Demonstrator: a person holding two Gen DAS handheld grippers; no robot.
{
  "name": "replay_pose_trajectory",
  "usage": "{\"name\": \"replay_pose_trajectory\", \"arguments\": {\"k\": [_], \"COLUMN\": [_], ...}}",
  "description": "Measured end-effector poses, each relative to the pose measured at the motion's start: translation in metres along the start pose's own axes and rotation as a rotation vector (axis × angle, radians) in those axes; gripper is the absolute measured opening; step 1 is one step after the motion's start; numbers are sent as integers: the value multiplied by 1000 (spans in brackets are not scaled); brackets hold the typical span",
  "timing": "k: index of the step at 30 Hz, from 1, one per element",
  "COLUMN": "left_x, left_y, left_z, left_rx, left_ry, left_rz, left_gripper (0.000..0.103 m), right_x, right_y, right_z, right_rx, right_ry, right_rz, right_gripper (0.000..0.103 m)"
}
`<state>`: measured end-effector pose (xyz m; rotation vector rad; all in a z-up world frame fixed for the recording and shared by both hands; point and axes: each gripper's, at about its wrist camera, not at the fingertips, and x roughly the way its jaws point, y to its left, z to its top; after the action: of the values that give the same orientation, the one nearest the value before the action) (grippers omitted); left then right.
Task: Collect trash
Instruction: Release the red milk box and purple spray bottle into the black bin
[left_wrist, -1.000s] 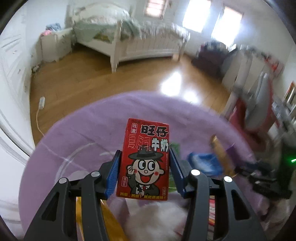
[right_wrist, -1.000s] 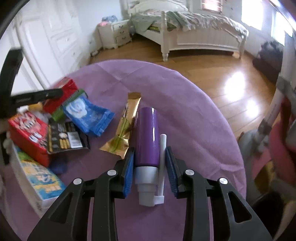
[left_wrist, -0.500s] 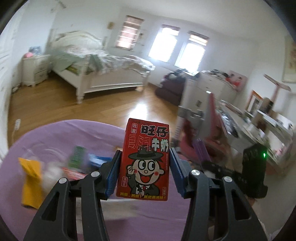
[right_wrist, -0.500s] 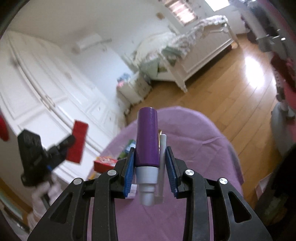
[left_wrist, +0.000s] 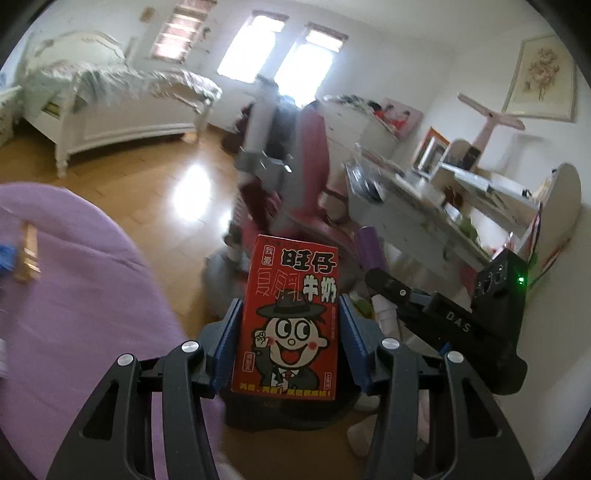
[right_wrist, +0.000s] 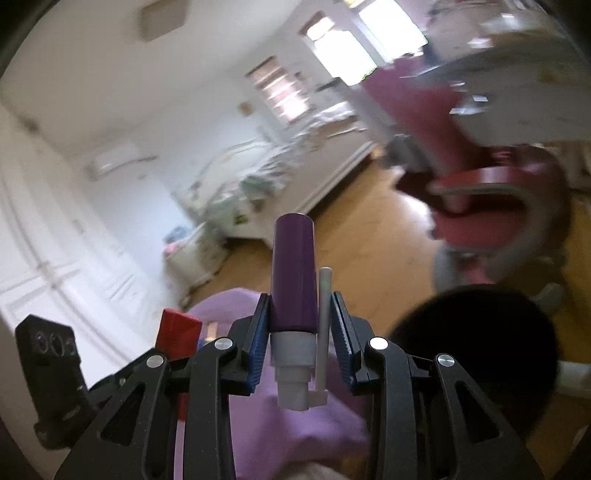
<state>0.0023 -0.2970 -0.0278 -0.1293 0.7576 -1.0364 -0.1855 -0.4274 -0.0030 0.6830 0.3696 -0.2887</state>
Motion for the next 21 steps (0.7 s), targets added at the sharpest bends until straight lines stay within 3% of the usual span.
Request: {"name": "replay_pose_trajectory", "arguments": {"k": [9,21], "left_x": [78,113], "left_y": [-14,-1], "left_z": [-36,-63], "left_rx": [-3,-6], "left_ry": [139,246], "left_rz": [-4,39], "left_gripper": [50,51], "right_x": [-8,39], "right_y": [-84,-107], "right_z": [-37,-68], "right_rx": [103,132], "right_ry": [46,177], "right_rz": [-162,-178], "right_gripper": [33,33]}}
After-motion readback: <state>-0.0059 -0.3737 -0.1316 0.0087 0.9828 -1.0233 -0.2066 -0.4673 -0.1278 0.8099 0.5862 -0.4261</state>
